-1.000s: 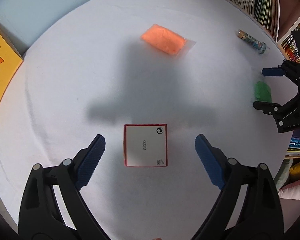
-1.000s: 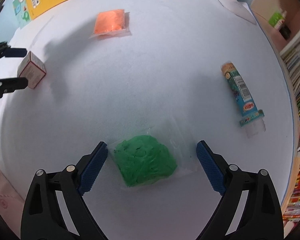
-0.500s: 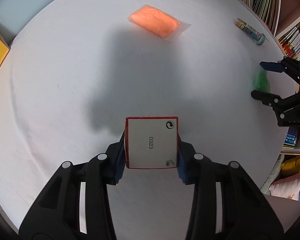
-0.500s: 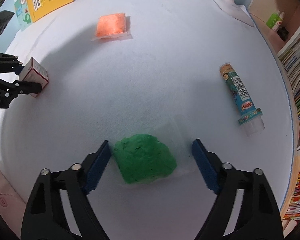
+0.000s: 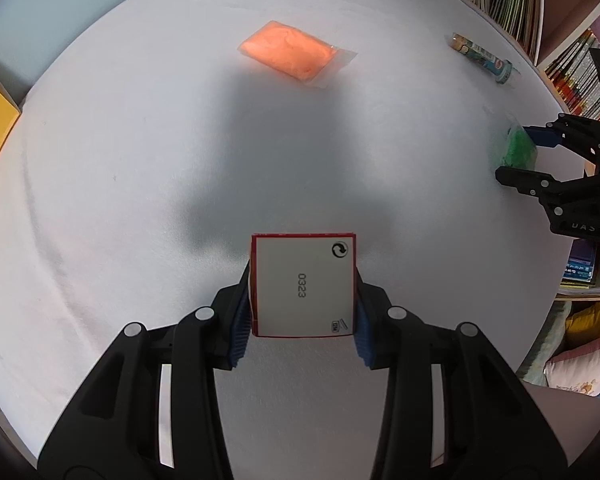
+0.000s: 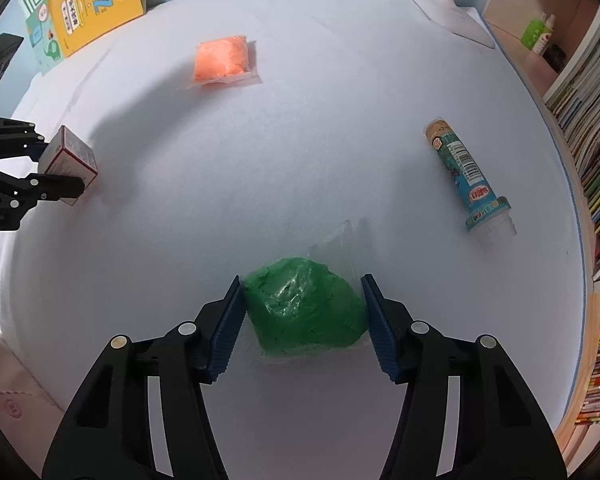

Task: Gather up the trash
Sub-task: 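Carry the white-red box and green bag to the teal wastebasket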

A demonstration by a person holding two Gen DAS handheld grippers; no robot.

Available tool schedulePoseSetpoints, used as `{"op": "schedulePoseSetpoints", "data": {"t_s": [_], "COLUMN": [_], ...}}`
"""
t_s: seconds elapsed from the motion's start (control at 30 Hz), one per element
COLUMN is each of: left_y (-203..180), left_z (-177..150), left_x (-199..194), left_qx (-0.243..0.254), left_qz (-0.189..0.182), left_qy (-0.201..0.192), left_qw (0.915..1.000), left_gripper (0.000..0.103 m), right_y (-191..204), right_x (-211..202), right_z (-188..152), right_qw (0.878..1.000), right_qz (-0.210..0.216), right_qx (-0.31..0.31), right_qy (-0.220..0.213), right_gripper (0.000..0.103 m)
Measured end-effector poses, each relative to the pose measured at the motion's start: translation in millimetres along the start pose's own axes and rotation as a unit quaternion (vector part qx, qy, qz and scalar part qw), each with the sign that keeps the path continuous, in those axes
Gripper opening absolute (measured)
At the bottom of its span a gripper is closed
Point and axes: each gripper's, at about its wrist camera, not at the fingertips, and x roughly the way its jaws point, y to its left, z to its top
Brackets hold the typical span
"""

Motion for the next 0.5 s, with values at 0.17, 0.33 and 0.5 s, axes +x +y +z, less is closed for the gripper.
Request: {"op": "schedulePoseSetpoints", "data": {"t_s": [0.17,0.33,0.5], "left_y": [-9,-20,-23], "left_z": [-7,-15,-20], "left_x": [-8,-20,-27], "left_qx": [0.009,0.024,0.042], "left_qz": [0.000,-0.001,-0.004], "left_qy": [-0.006,-0.014,-0.021], "left_qw": [0.9999,0.9996,0.9989], "left_gripper": [0.039,0.039,0.039], "right_y": [-3,-1,-1], "right_x": [-9,-20,-32], "right_z": [-3,-11,-24], "right_qw": [1.000,1.000,0.999], "right_qz": [-0.003,-0.010,-0.017], "right_qx": [0.008,0.018,0.031], "right_qy": [-0.011,-0.020,-0.027], "right_gripper": [0.058,0.058,0.058]}}
